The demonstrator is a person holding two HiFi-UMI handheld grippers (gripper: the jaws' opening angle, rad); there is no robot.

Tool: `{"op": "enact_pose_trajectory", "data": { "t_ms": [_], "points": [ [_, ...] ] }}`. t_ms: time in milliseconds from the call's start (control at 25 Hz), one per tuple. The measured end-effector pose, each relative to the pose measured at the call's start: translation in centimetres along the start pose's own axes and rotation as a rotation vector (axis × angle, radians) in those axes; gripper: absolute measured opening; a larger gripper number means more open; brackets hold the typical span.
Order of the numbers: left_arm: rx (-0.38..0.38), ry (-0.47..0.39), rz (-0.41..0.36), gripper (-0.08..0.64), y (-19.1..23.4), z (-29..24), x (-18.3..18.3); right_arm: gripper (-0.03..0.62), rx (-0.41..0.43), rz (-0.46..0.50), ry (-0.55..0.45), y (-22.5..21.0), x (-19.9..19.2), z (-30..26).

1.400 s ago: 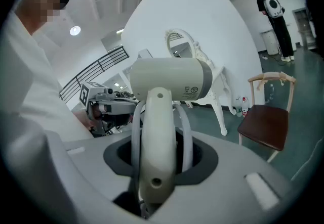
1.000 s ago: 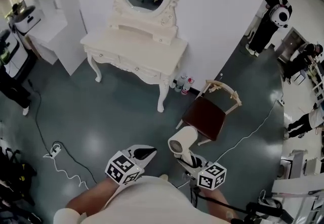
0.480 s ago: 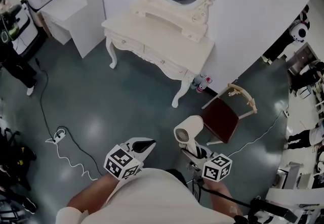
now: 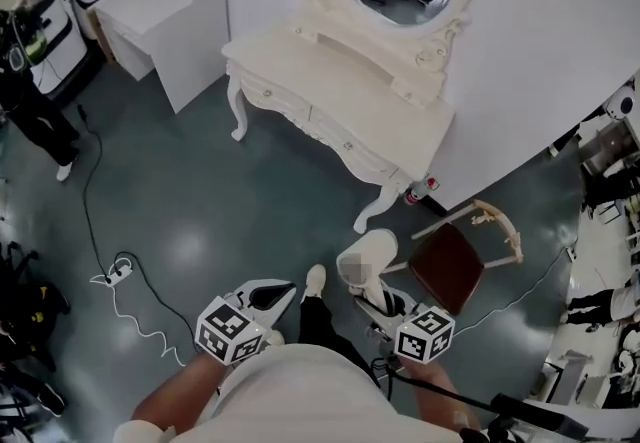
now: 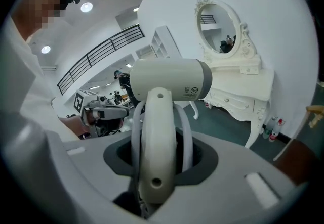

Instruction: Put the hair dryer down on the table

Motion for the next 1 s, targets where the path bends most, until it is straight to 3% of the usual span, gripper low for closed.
{"op": "enact_pose_trajectory", "data": {
  "t_ms": [160,360,560,1000],
  "points": [
    [0.037,-0.013,0.003,0.002,4.3,-2.4,4.8,0.153,0.001,0.084,0.005,-4.8,6.3,-2.7],
    [0.101,0.023,-0.112,0.002,8.8,-5.7,13.5,0.153,0.047,0.183,0.020,-10.8,15.7,-5.6],
    [0.123,0.013,-0.107,0.002,13.5,-9.1,20.3,0.153,0.068,0.273,0.074,-16.2,23.1,-8.5],
    [0.115,-0.001,-0.041,0.002,25.4,-10.3,25.4,0.153,0.065,0.270,0.123,-22.4,33.6,-17.8]
  ]
}}
Point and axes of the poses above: the fingertips, and each gripper's own axes: z backward along the fingers, y to its left, x out of its top, the point moved 6 cm from there along z, backward along the fingers, and after that the axes turned 14 degrees about y, right-handed, at the moved point
